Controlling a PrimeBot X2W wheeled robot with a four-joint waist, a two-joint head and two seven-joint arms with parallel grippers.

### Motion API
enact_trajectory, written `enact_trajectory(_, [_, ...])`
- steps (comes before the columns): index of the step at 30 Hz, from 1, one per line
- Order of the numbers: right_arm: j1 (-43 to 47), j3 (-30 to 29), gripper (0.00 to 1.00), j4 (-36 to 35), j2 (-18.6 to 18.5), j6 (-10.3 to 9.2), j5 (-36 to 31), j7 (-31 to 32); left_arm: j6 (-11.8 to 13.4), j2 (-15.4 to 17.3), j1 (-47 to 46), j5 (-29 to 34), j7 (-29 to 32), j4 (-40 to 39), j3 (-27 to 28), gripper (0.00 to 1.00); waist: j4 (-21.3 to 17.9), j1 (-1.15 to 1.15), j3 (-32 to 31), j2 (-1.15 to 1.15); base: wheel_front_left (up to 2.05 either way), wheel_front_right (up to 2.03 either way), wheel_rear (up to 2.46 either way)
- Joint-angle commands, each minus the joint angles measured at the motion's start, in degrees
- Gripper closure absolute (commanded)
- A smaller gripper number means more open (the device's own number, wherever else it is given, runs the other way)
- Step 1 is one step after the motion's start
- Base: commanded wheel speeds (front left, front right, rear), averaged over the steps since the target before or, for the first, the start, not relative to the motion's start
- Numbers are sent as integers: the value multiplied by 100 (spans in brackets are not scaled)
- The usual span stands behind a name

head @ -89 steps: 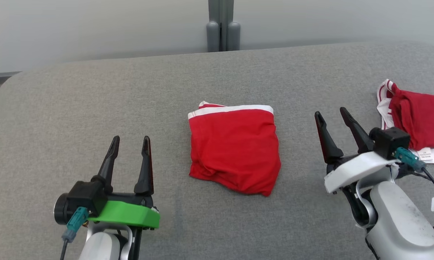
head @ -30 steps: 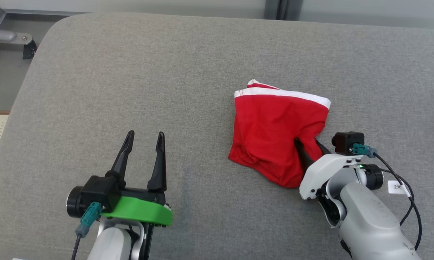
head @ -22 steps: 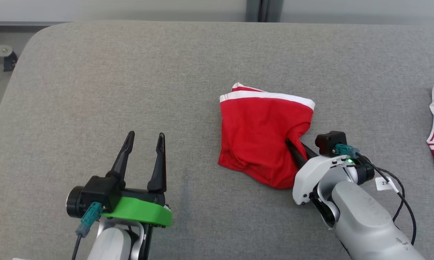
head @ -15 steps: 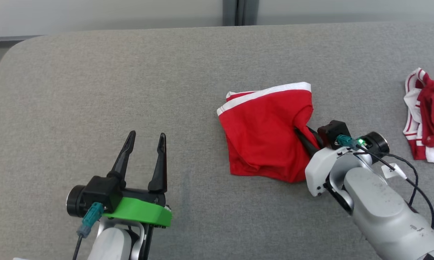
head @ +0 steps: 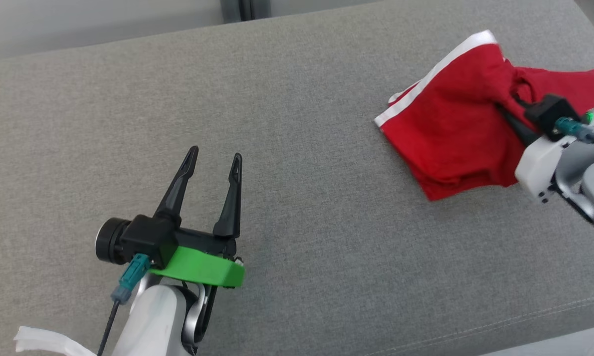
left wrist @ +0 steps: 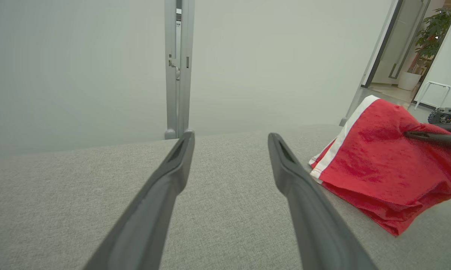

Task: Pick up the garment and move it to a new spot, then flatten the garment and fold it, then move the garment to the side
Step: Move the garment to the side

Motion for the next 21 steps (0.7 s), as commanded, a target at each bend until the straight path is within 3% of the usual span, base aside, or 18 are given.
enact_trajectory(1, [-126,-61,100,-64,-171,-11,68,52,-39,27,-149,72,2,2,7,0,-359,0,488,0,0,0,0])
enact_trajectory(5, [-277,-395,100,-25,-615,-11,235,147,-116,28,-363,180,2,34,25,0,-422,0,861,0,0,0,0])
enact_trajectory(9, [-240,-819,100,279,-834,-11,268,191,-187,29,-539,245,2,79,40,0,-369,0,1151,0,0,0,0])
enact_trajectory(21, [-181,-1954,100,1353,-697,-11,55,-5,-294,28,-841,404,2,159,200,0,-107,0,1722,0,0,0,0])
